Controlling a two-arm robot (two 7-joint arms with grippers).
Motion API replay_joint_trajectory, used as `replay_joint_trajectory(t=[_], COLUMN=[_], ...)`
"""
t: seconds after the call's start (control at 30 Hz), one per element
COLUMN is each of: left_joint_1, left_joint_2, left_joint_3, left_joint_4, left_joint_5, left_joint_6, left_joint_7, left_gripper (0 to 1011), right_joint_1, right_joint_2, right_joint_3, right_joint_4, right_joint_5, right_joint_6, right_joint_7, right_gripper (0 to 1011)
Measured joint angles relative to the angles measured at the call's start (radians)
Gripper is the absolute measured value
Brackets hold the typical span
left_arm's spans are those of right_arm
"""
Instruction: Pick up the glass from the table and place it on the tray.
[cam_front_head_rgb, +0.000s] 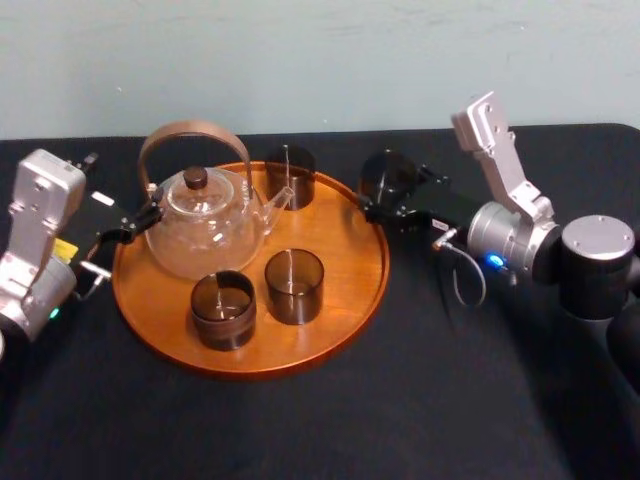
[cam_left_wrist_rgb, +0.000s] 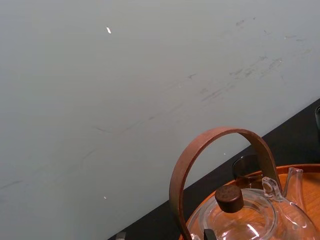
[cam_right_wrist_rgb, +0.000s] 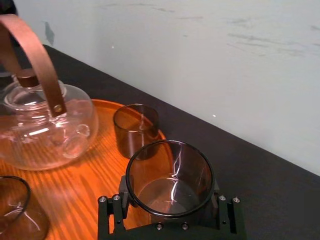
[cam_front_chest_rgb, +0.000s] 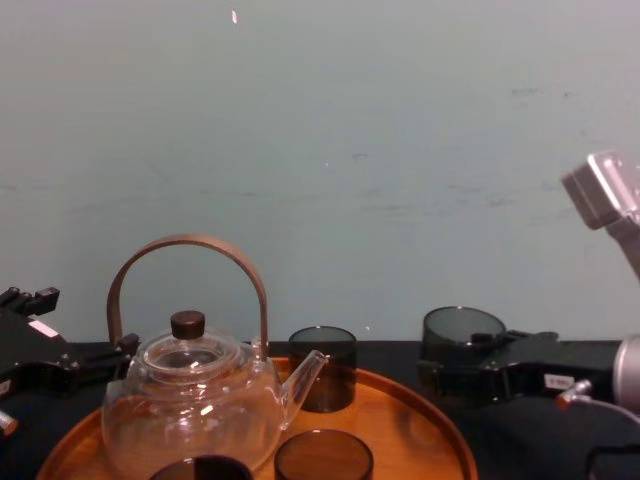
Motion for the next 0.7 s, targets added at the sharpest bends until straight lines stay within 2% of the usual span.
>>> replay_joint_trajectory(t=[0.7], left_joint_1=[0.0], left_joint_2=[0.0], left_joint_3=[0.0], left_joint_4=[0.0], left_joint_5=[0.0], left_joint_6=[0.0], left_joint_7=[0.0], left_gripper=[1010], right_joint_1=[0.032], right_joint_2=[-0.037], right_joint_3=[-0.074], right_joint_4=[0.058], right_joint_5=[0.013], right_joint_6=[-0.026], right_joint_7=[0.022], right_gripper=[905])
